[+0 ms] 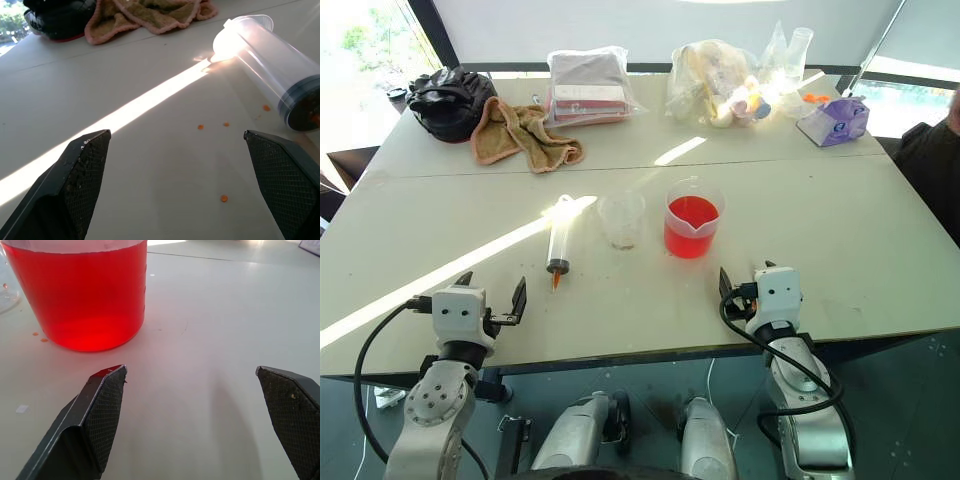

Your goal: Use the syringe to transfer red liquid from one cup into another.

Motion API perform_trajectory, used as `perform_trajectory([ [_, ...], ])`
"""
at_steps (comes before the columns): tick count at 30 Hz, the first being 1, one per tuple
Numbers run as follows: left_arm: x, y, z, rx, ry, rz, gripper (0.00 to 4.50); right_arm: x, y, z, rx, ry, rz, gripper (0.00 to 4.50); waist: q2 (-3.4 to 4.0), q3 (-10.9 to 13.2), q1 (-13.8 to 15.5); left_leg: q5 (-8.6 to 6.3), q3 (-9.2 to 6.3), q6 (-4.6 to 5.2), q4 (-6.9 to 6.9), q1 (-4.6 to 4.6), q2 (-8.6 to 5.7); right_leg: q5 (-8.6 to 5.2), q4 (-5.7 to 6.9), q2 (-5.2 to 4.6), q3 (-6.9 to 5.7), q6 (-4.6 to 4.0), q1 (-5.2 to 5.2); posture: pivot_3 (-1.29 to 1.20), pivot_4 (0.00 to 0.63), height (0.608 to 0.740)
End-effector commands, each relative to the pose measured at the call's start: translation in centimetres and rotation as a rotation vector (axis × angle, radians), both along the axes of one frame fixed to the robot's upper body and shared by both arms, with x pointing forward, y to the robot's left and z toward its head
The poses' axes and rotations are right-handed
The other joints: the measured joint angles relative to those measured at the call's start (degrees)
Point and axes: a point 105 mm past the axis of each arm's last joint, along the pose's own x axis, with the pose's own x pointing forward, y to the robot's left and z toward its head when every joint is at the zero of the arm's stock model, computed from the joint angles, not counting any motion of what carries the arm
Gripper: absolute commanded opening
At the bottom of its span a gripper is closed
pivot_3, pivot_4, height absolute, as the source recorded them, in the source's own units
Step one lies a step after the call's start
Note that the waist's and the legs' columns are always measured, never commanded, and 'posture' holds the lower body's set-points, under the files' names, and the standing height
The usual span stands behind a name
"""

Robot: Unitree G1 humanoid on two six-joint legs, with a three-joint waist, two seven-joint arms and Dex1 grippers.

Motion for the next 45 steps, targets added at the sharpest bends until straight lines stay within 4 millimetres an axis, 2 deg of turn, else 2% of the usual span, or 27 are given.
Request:
perform_trajectory([
  [1, -0.2, 0.0, 1.2, 0.014, -0.040, -0.001, 4.47, 0.0, 0.2, 0.7, 0.004, -0.035, 0.001, 4.29, 0.00, 0.0, 0.0, 0.00, 0.00, 0.00, 0.00, 0.00, 0.00, 0.00, 0.00, 0.00, 0.00, 0.00, 0.00, 0.00, 0.150, 0.740],
  [18, 0.1, -0.2, 1.4, -0.004, -0.025, -0.015, 4.47, 0.3, 0.3, 0.7, 0.002, -0.037, 0.012, 4.29, -0.01, 0.0, 0.0, 0.00, -0.02, 0.01, 0.20, 0.01, 0.02, 0.01, 0.10, 0.02, -0.01, 0.00, 0.05, 0.00, 0.150, 0.740],
  [27, 0.6, -0.7, 1.4, -0.015, -0.029, -0.057, 4.47, 0.7, 0.5, 1.1, -0.002, -0.053, 0.026, 4.29, -0.02, 0.0, 0.0, 0.00, -0.03, 0.02, 0.27, 0.02, 0.02, 0.02, 0.15, 0.02, -0.02, 0.00, 0.09, 0.00, 0.150, 0.740],
  [31, 1.4, -0.8, 2.0, -0.037, -0.035, -0.103, 4.47, 0.9, 0.1, 1.4, -0.013, -0.062, 0.032, 4.29, -0.02, 0.0, 0.0, 0.00, -0.06, 0.02, 0.34, 0.03, 0.02, 0.02, 0.21, 0.03, -0.04, 0.00, 0.11, 0.00, 0.150, 0.740],
  [33, 2.0, -1.2, 2.1, -0.120, 0.006, -0.154, 4.47, 1.1, -0.4, 1.6, -0.033, -0.071, 0.033, 4.29, -0.02, 0.0, 0.0, 0.00, -0.06, 0.02, 0.37, 0.04, 0.02, 0.02, 0.23, 0.04, -0.04, 0.00, 0.13, 0.00, 0.150, 0.740],
  [36, 2.6, -2.4, 3.7, -0.149, 0.037, -0.300, 4.47, 1.6, -1.5, 1.8, -0.046, -0.074, 0.021, 4.29, -0.03, 0.0, 0.0, 0.02, -0.08, 0.00, 0.47, 0.04, 0.03, 0.02, 0.32, 0.13, -0.06, 0.00, 0.24, 0.00, 0.150, 0.740],
  [40, 2.8, -2.8, 5.4, -0.184, 0.059, -0.419, 4.47, 2.0, -2.3, 2.1, -0.050, -0.080, 0.016, 4.29, -0.03, 0.0, -0.2, 0.11, -0.10, -0.16, 0.79, 0.03, 0.04, 0.00, 0.72, 0.14, -0.06, 0.01, 0.35, 0.00, 0.150, 0.740],
  [42, 2.5, -3.8, 7.3, -0.202, 0.144, -0.677, 4.47, 2.5, -2.6, 2.4, -0.076, -0.068, 0.088, 4.29, -0.06, 0.0, -0.1, 0.13, -0.10, -0.19, 0.83, 0.08, 0.04, 0.00, 0.78, 0.15, -0.06, 0.01, 0.39, 0.00, 0.150, 0.740],
  [45, 2.8, -2.9, 9.1, -0.210, 0.247, -0.824, 4.47, 3.3, -3.6, 2.2, -0.063, 0.003, 0.185, 4.29, -0.01, 0.0, -0.1, 0.13, -0.19, -0.20, 1.18, 0.01, 0.19, -0.01, 0.86, 0.32, -0.19, 0.00, 0.29, 0.00, 0.150, 0.740],
])
